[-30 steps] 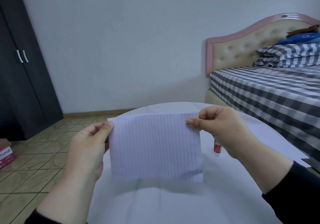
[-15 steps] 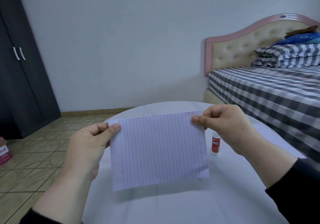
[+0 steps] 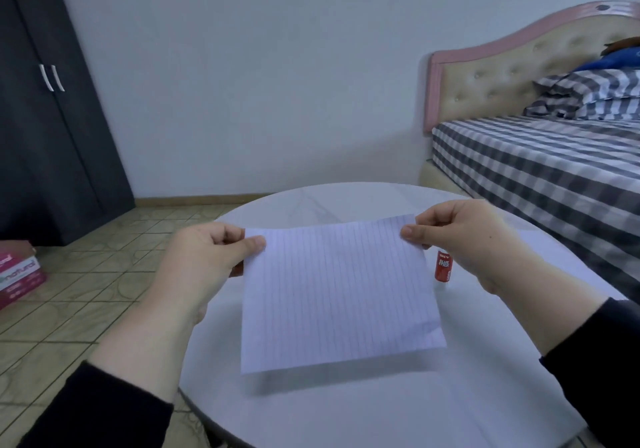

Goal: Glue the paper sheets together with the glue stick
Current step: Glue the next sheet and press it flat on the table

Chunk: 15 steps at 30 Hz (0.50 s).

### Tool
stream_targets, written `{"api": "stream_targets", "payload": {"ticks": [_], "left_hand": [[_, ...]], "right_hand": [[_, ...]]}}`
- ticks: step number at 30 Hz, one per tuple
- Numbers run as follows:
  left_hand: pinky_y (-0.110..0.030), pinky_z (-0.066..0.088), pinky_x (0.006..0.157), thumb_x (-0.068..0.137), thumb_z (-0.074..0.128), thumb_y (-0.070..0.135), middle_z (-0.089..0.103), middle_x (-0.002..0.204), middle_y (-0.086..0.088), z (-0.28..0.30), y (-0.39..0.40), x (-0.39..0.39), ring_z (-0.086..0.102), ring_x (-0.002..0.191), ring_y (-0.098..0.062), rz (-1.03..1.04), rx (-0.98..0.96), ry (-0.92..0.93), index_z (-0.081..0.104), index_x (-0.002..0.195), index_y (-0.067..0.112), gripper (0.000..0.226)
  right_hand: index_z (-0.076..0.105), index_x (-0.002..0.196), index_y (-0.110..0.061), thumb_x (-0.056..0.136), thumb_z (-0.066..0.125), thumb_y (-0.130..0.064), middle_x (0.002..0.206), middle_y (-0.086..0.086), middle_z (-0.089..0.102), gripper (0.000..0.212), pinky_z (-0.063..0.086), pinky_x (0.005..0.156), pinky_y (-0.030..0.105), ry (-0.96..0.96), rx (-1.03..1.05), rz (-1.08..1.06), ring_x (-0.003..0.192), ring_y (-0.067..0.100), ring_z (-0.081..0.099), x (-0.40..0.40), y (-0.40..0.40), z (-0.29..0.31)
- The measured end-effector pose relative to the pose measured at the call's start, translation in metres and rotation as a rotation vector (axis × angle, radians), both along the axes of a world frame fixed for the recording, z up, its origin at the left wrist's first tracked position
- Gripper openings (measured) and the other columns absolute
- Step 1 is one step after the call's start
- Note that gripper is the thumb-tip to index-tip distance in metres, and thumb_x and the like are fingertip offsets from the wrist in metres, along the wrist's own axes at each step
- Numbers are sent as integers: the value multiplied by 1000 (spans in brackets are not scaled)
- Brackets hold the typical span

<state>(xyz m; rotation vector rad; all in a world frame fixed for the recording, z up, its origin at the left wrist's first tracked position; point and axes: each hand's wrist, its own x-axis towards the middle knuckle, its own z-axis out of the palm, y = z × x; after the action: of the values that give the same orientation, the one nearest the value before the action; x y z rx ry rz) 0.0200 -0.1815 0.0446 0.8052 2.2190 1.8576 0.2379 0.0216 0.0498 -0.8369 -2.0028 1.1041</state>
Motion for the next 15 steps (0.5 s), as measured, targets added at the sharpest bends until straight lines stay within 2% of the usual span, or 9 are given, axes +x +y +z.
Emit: {"api": "stream_targets", "payload": {"ticks": [1, 3, 5, 7, 9, 11, 14, 15], "left_hand": [[-32, 56, 70, 77, 80, 15, 73, 82, -10, -3, 1, 0, 71, 70, -23, 20, -79, 82, 70, 78, 4, 14], [-33, 53, 67, 76, 81, 19, 71, 77, -9, -12, 3, 0, 69, 73, -27, 33, -233, 245, 68, 75, 7, 17], [-27, 45, 58, 77, 80, 22, 68, 71, -3, -23, 6, -1, 64, 67, -20, 14, -347, 342, 67, 74, 13, 16], [-24, 37, 53, 79, 77, 25, 63, 67, 6, -35, 9, -2, 57, 63, -11, 19, -440, 440, 66, 71, 20, 14], [-27, 40, 62, 80, 74, 26, 61, 71, 9, -46, 12, -4, 57, 73, -13, 26, -488, 586, 63, 68, 24, 17], [-32, 41, 73, 82, 71, 24, 61, 81, 7, -56, 14, -5, 54, 85, -18, 27, -485, 701, 64, 71, 24, 13], [-30, 36, 70, 87, 63, 20, 61, 82, 3, -70, 14, -3, 55, 85, -20, -12, -501, 796, 65, 82, 17, 6], [-30, 35, 70, 88, 60, 19, 61, 80, 3, -75, 14, -3, 55, 84, -22, -30, -504, 825, 63, 87, 17, 4]], "right_hand": [[72, 68, -16, 72, 83, -29, 75, 10, 69, 17, 50, 64, 45, -36, 19, -24, 62, 34, 55, -1, 1, -5], [69, 68, -17, 75, 80, -29, 73, 5, 68, 18, 46, 66, 34, -131, 78, -69, 59, 21, 54, -5, 1, -18], [66, 71, -20, 79, 77, -33, 72, -4, 66, 19, 39, 79, 36, -245, 180, -126, 69, 16, 56, -9, 1, -31], [64, 74, -23, 82, 72, -37, 76, -9, 65, 18, 28, 83, 35, -337, 284, -175, 83, 15, 56, -12, 0, -44], [63, 78, -26, 86, 68, -37, 77, -11, 65, 14, 25, 84, 35, -369, 369, -193, 90, 15, 53, -15, -1, -56], [63, 84, -27, 89, 63, -35, 77, -11, 65, 10, 23, 88, 36, -408, 497, -207, 88, 15, 52, -18, -4, -68], [64, 93, -27, 90, 60, -27, 77, -10, 66, 5, 16, 82, 32, -398, 712, -201, 87, 18, 58, -21, -7, -86], [65, 99, -28, 88, 62, -22, 75, -9, 66, 12, 14, 80, 31, -388, 779, -181, 86, 19, 59, -21, -8, -91]]}}
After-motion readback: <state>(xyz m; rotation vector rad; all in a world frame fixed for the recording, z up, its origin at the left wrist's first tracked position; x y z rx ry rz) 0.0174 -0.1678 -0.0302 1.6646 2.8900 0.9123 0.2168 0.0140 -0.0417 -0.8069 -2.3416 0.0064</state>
